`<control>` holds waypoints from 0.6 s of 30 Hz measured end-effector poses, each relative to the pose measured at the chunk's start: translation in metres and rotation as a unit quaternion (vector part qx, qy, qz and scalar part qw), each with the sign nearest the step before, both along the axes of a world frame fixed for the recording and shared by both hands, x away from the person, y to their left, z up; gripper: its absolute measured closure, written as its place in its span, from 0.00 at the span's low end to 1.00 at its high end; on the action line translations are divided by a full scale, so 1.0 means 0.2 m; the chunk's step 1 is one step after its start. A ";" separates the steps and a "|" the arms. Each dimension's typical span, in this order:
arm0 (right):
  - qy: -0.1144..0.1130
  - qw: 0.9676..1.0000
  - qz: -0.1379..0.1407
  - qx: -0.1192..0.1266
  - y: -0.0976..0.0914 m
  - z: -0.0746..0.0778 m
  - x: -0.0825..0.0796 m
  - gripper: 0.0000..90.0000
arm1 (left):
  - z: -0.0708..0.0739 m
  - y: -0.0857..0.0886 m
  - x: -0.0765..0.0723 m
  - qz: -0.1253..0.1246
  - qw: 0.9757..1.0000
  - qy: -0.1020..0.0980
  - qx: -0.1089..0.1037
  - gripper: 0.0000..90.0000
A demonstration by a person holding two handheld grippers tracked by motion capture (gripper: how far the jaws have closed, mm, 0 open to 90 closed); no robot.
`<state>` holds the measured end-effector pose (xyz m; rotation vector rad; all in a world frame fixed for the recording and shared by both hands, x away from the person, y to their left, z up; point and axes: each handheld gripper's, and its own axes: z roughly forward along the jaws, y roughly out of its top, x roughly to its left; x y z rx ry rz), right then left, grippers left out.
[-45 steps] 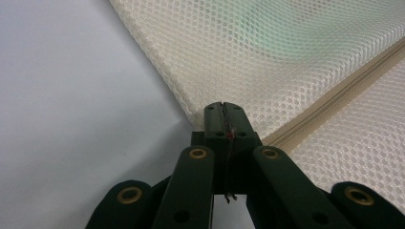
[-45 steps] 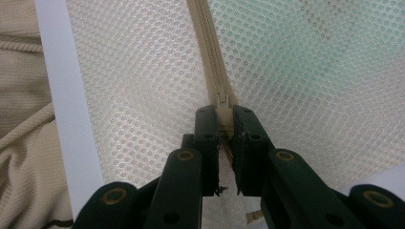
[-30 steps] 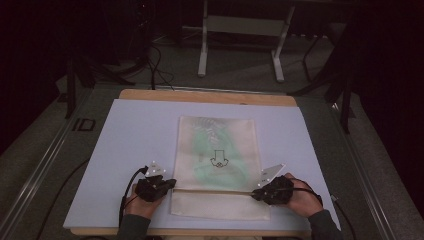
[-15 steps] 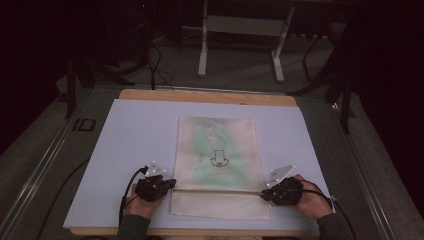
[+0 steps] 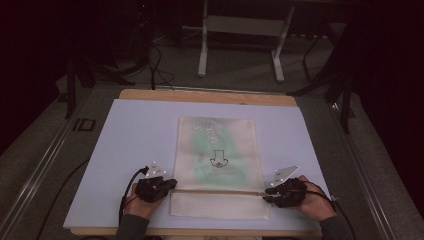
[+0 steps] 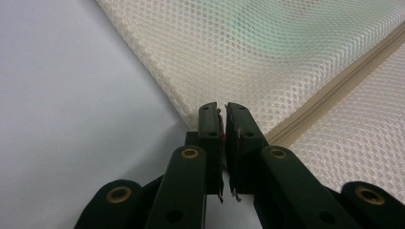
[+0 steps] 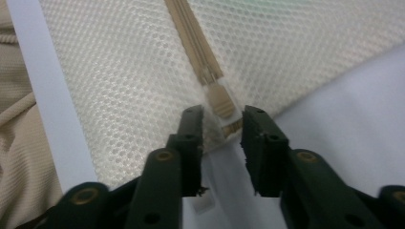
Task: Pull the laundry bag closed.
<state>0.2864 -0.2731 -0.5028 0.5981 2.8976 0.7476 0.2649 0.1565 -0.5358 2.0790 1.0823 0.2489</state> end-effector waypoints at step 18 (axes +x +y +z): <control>-0.035 0.994 -0.080 0.061 -0.05 0.02 0.04 0.60 | 0.02 0.04 -0.01 0.028 0.999 -0.027 0.015 0.92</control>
